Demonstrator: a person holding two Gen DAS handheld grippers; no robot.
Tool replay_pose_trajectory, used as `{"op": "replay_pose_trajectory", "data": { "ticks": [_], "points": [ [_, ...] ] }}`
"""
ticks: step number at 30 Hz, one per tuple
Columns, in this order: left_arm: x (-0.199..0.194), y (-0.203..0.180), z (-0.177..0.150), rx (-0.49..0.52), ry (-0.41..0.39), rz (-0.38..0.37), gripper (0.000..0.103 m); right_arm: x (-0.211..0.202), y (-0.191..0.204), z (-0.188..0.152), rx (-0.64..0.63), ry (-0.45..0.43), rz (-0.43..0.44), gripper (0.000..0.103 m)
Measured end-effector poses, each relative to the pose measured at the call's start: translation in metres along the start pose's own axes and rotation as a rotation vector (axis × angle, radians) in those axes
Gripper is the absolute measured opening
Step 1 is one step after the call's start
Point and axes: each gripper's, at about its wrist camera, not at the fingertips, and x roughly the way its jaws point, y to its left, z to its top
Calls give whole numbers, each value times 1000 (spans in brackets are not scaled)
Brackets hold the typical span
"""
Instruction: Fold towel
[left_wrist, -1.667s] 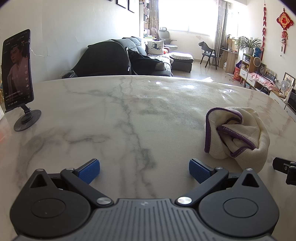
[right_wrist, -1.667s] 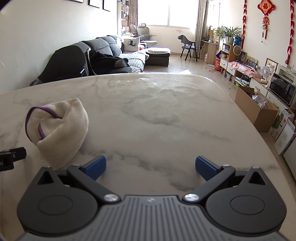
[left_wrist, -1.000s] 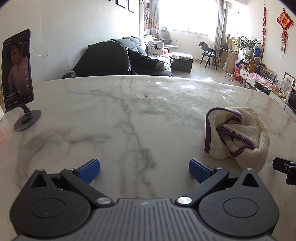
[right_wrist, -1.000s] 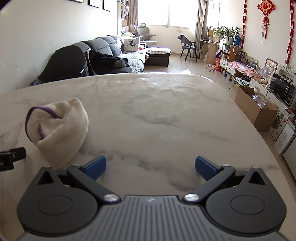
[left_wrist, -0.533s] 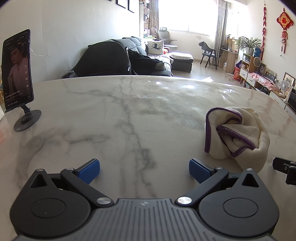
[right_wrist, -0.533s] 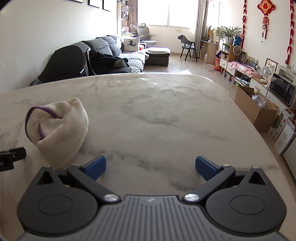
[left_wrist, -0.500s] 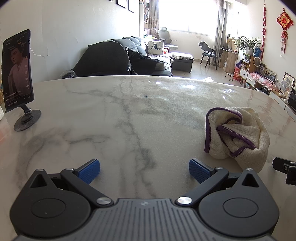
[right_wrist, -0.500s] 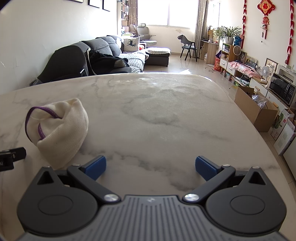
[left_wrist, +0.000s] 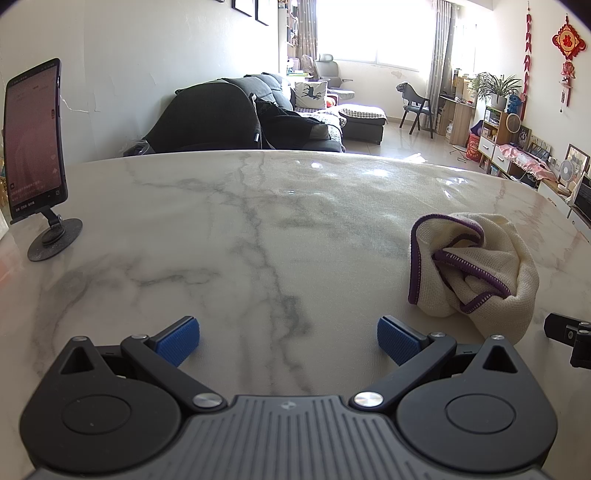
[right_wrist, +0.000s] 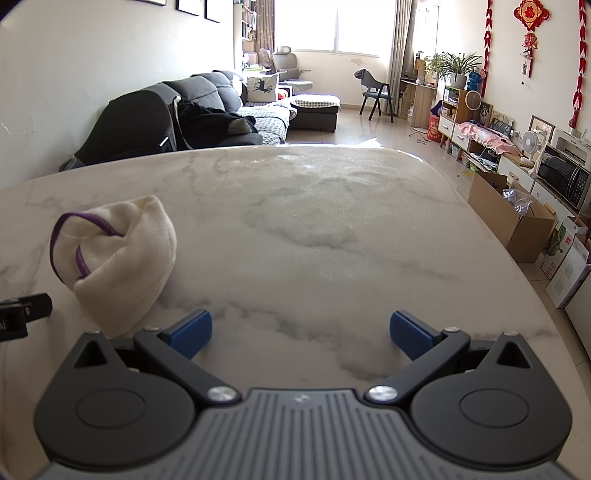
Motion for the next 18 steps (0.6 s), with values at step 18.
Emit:
{"op": "replay_pose_trajectory", "data": {
  "ticks": [18],
  "points": [
    [-2, -1, -1, 2, -1, 2, 103, 2, -1, -3, -1, 0, 0, 103]
  ]
}}
